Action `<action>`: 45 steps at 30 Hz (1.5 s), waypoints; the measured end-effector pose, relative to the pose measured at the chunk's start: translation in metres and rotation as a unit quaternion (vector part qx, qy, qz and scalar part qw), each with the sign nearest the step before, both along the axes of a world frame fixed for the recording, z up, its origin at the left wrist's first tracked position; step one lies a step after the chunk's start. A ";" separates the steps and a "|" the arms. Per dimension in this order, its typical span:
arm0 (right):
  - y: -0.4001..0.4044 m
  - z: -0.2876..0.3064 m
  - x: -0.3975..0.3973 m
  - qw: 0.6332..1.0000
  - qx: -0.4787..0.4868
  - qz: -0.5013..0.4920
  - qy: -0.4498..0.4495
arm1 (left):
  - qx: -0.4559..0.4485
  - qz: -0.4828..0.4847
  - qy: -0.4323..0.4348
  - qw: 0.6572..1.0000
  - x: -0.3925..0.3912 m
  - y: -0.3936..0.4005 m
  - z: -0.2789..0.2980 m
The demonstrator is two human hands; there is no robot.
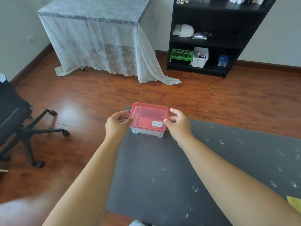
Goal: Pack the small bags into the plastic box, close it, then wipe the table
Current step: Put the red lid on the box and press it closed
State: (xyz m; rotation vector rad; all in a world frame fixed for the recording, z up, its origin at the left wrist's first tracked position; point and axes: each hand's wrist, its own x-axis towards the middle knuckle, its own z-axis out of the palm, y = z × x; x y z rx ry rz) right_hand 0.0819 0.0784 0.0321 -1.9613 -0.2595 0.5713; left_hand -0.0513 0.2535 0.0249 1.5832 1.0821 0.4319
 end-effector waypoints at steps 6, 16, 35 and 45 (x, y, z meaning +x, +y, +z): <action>0.020 -0.014 0.004 0.997 -0.050 -0.011 -0.055 | 0.051 -0.022 0.059 0.997 0.012 0.011 -0.008; 0.016 -0.026 0.006 0.997 -0.062 -0.018 -0.039 | 0.036 -0.026 0.061 0.997 0.013 0.013 -0.011; 0.015 -0.036 0.000 0.989 -0.050 -0.045 0.129 | -0.050 -0.077 0.093 0.991 0.011 0.018 -0.034; 0.020 -0.029 -0.018 0.992 -0.021 -0.103 0.066 | 0.120 -0.032 0.078 0.989 0.014 -0.001 -0.032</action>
